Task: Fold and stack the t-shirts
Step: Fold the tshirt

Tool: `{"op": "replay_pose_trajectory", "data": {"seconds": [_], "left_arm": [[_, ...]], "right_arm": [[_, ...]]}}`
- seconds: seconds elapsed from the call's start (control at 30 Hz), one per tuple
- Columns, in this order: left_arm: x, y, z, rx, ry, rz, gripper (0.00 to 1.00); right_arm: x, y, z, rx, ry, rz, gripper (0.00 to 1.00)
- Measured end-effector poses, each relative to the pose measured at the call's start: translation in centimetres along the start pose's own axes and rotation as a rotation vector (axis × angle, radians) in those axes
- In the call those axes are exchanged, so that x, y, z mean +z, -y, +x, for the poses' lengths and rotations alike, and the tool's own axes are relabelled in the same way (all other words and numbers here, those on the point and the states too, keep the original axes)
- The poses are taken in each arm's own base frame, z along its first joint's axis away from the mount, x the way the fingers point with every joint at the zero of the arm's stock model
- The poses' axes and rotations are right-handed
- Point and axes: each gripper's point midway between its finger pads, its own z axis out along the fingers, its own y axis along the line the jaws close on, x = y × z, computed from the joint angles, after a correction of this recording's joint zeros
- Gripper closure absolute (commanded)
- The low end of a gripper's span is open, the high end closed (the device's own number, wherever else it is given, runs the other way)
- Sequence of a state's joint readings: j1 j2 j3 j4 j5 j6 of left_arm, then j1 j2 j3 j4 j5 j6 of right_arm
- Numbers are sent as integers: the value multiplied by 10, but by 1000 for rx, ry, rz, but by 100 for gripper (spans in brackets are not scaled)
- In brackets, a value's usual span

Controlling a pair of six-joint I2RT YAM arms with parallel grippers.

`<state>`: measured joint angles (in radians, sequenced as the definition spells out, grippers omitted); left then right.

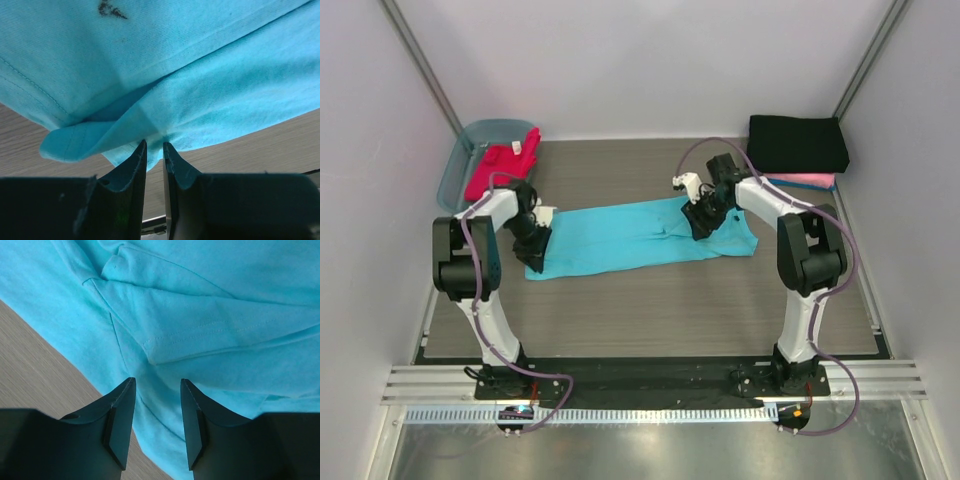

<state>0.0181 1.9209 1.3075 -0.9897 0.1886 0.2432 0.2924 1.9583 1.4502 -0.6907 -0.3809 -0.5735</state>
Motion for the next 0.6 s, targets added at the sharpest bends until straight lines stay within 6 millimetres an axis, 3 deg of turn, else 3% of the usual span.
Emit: {"op": "replay_pose_trajectory", "data": {"seconds": [0.6], "left_arm": [[5,-4,2,-2,-16,-16,80]], "right_arm": [[12,2,-14,2,20,-50,62]]}}
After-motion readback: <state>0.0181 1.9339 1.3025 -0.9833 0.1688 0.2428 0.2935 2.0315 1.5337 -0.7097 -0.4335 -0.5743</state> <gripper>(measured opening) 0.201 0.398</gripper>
